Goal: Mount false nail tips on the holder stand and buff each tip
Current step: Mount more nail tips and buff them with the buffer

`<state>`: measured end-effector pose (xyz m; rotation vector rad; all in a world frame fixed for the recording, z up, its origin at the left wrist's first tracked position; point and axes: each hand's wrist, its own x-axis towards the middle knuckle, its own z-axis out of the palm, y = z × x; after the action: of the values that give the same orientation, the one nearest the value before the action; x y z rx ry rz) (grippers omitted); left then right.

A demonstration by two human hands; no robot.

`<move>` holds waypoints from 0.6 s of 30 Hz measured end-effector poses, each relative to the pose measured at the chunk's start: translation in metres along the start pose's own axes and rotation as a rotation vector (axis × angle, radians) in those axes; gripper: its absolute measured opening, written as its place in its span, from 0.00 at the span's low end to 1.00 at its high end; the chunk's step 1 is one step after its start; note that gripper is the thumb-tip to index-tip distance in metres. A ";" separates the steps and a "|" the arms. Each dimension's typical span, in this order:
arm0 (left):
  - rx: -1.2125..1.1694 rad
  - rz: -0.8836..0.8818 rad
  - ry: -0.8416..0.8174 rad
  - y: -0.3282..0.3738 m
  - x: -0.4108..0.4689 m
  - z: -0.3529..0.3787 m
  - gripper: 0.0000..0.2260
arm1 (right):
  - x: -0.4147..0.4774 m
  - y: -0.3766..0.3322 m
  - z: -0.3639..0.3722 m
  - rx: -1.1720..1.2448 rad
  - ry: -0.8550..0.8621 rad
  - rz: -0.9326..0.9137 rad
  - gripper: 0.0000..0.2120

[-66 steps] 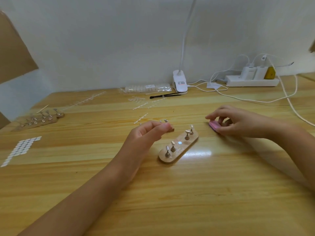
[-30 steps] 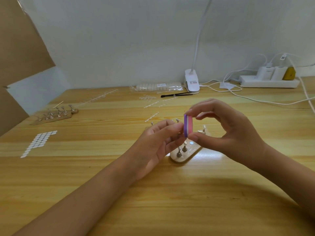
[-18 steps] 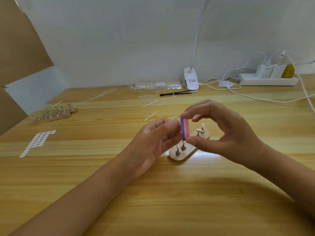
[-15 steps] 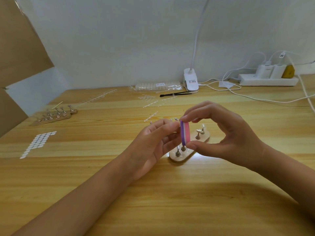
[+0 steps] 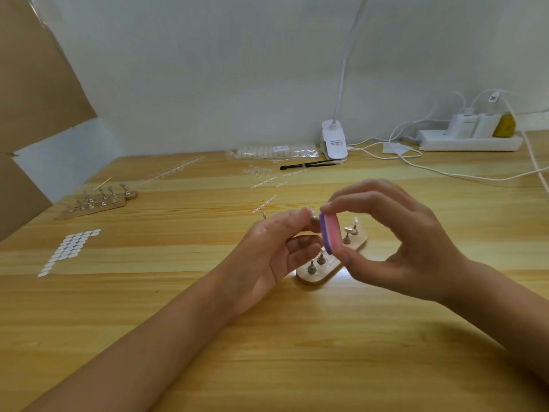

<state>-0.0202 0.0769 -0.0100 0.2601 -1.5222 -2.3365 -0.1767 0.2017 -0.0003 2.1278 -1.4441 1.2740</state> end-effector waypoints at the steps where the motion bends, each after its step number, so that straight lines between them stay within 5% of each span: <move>1: -0.009 -0.009 -0.017 0.000 -0.001 0.001 0.08 | -0.001 0.000 0.001 -0.030 0.003 -0.020 0.17; 7: 0.028 -0.079 -0.124 0.001 -0.004 0.000 0.15 | 0.000 0.000 0.004 -0.044 0.033 -0.037 0.18; 13: 0.100 -0.096 -0.228 -0.003 -0.007 0.002 0.16 | 0.003 0.007 -0.007 0.071 0.162 0.217 0.16; 18: -0.062 -0.039 -0.116 0.004 -0.005 -0.001 0.13 | 0.004 -0.004 -0.004 0.001 0.115 0.004 0.17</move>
<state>-0.0143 0.0761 -0.0071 0.1423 -1.5059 -2.4634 -0.1748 0.2043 0.0062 2.0175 -1.4013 1.3745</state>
